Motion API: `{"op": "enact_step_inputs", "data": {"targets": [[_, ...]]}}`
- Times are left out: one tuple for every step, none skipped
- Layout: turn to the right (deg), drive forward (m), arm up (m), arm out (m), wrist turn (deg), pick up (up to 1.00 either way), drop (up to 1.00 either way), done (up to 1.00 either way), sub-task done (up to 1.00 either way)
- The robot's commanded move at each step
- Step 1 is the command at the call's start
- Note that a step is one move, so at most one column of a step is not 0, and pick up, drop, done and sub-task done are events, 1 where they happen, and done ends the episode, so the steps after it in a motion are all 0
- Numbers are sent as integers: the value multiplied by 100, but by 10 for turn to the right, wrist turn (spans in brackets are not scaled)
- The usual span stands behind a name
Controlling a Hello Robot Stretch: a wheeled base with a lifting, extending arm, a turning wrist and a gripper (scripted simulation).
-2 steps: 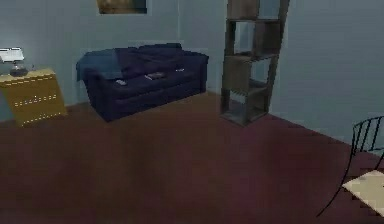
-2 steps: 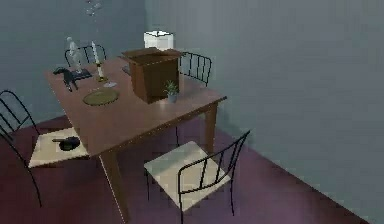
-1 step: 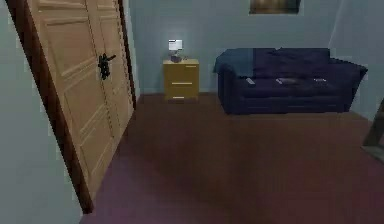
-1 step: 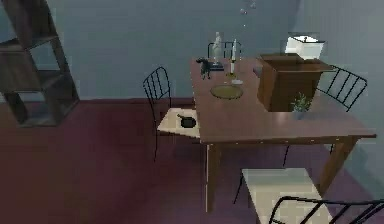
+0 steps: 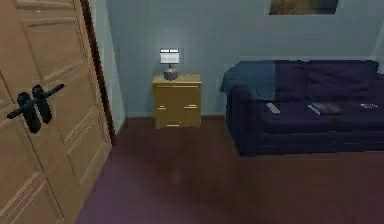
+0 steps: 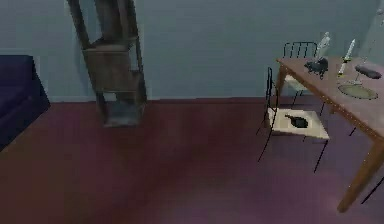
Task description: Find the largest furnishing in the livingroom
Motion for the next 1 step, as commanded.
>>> {"op": "enact_step_inputs", "data": {"targets": [[0,100,0,0,0,0,0,0,0]]}}
